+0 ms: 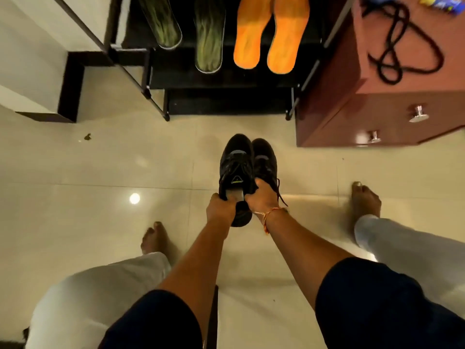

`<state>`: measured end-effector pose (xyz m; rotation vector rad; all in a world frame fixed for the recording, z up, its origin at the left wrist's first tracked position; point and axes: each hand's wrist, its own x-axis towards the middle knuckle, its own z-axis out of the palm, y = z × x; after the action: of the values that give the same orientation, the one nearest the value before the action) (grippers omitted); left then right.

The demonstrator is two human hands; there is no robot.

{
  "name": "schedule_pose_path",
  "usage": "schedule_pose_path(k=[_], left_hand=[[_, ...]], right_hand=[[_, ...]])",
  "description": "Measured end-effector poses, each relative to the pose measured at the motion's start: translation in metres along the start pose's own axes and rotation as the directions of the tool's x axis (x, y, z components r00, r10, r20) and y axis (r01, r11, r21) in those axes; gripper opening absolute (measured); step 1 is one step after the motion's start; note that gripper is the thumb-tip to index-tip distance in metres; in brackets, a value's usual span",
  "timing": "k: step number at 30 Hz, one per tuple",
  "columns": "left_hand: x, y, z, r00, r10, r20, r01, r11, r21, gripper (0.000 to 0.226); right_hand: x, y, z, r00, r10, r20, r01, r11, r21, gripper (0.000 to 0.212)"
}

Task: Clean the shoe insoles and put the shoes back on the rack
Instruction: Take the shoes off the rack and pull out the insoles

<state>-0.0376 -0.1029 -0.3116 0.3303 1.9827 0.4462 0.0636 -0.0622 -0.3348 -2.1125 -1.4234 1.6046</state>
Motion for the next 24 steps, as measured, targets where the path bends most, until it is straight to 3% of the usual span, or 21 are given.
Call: schedule_pose_path(k=[7, 14, 20, 24], left_hand=[[0.071, -0.020, 0.037, 0.996, -0.077, -0.045, 0.075, 0.996, -0.049, 0.017], [0.102, -0.034, 0.071, 0.992, -0.108, -0.067, 0.109, 0.994, 0.009, 0.027], [0.108, -0.045, 0.061, 0.991, -0.093, -0.094, 0.104, 0.987, 0.123, 0.033], [0.089, -0.043, 0.044, 0.994, -0.083, -0.065, 0.091, 0.987, 0.131, 0.046]], right_hand=[[0.070, 0.036, 0.031, 0.998, 0.050, 0.044, -0.052, 0.998, 0.035, 0.046], [0.090, 0.057, 0.035, 0.995, 0.087, 0.050, -0.079, 0.987, -0.142, 0.055], [0.093, 0.061, 0.033, 0.981, 0.106, 0.163, -0.070, 0.975, -0.211, 0.059], [0.073, 0.054, 0.031, 0.982, 0.126, 0.139, -0.097, 0.975, -0.200, 0.058]])
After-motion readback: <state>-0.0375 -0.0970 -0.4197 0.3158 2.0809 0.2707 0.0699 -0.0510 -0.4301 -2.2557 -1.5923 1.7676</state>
